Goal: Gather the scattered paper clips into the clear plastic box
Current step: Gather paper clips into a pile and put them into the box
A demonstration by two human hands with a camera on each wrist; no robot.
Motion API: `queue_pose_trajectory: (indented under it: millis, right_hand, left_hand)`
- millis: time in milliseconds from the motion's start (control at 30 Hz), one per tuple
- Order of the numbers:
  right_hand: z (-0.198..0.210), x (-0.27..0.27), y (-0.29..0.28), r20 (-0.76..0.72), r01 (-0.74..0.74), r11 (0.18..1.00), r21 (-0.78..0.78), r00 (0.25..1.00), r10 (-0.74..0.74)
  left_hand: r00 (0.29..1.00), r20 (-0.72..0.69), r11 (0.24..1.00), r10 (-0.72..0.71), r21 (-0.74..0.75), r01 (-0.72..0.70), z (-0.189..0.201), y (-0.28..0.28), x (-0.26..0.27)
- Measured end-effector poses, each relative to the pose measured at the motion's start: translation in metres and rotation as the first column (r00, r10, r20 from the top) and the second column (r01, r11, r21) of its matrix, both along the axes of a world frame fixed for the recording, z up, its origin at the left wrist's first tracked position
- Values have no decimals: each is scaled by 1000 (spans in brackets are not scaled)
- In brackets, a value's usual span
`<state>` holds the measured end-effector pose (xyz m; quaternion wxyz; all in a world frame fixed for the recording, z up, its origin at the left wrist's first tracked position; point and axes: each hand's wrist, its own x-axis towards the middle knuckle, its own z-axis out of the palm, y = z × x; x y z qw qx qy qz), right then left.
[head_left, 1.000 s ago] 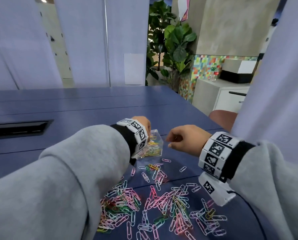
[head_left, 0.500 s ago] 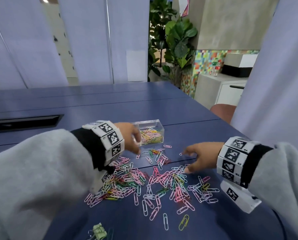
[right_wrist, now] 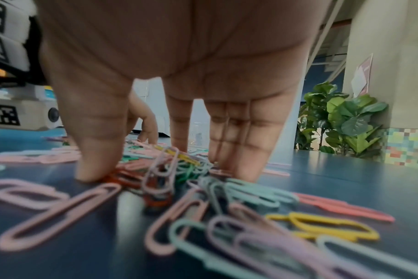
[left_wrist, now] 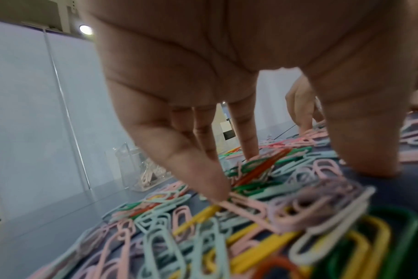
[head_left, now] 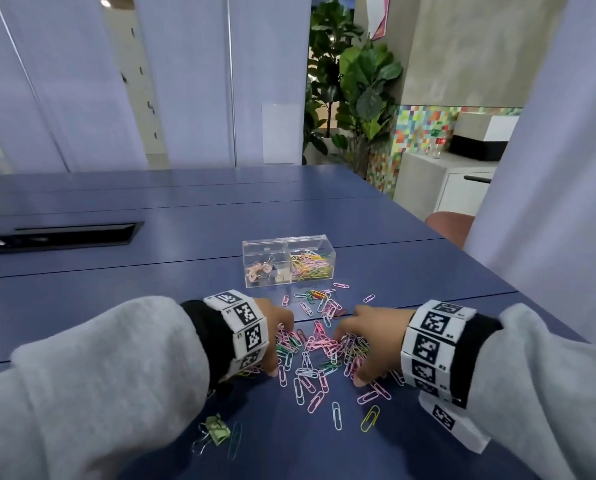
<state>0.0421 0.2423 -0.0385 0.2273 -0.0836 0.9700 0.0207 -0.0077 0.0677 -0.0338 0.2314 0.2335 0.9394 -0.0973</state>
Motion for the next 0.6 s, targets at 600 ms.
queue_pose_trajectory:
  millis: [600]
  right_hand:
    - [11,-26,7,-113,22,984,-174,993,-42]
  left_hand:
    - [987,-155,938,43,346,14,13,-14,-13]
